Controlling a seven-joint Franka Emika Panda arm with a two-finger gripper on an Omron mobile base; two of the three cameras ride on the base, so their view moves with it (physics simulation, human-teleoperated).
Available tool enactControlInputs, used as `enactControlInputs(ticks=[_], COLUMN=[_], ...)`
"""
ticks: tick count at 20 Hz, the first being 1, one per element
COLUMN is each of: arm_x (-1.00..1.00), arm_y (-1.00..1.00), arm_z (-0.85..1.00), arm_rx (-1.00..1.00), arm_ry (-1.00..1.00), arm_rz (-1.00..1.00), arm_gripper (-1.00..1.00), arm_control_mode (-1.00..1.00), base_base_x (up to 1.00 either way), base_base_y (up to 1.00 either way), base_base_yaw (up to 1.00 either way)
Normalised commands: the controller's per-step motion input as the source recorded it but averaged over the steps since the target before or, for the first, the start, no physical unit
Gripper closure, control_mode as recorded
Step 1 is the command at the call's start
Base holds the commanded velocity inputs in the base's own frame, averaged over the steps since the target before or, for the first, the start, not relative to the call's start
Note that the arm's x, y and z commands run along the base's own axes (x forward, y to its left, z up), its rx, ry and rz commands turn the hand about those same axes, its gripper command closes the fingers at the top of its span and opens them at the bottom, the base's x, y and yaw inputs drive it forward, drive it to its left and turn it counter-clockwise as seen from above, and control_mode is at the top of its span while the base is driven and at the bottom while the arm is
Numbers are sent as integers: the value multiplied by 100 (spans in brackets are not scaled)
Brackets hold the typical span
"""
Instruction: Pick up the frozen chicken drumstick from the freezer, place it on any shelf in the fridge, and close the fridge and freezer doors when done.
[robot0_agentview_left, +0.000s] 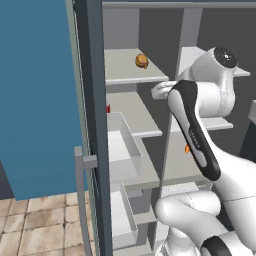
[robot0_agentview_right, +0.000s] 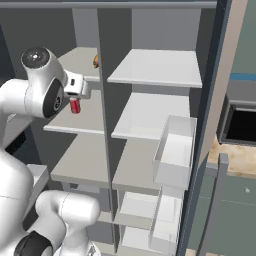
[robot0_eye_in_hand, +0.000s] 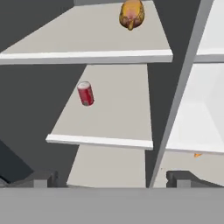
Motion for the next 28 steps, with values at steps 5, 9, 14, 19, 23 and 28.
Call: enactControlInputs(ticks=[5,9,14,19,23,28], arm_x=[20,39,49,49,54,47], arm_y=[30,19,17,0,-13,-14], arm_z=[76,44,3,-9,-18,-16], arm_rx=[-2,-9,-8,-2,0,1], arm_ry=[-3,4,7,7,0,0], arm_rz=[0,0,-1,-4,-17,-21], arm_gripper=[-100,-100,-100,-100,-100,-100], arm_control_mode=[-100,-100,-100,-100,-100,-100], base_base_x=[0,0,0,0,0,0], base_base_y=[0,0,0,0,0,0], base_base_yaw=[0,0,0,0,0,0])
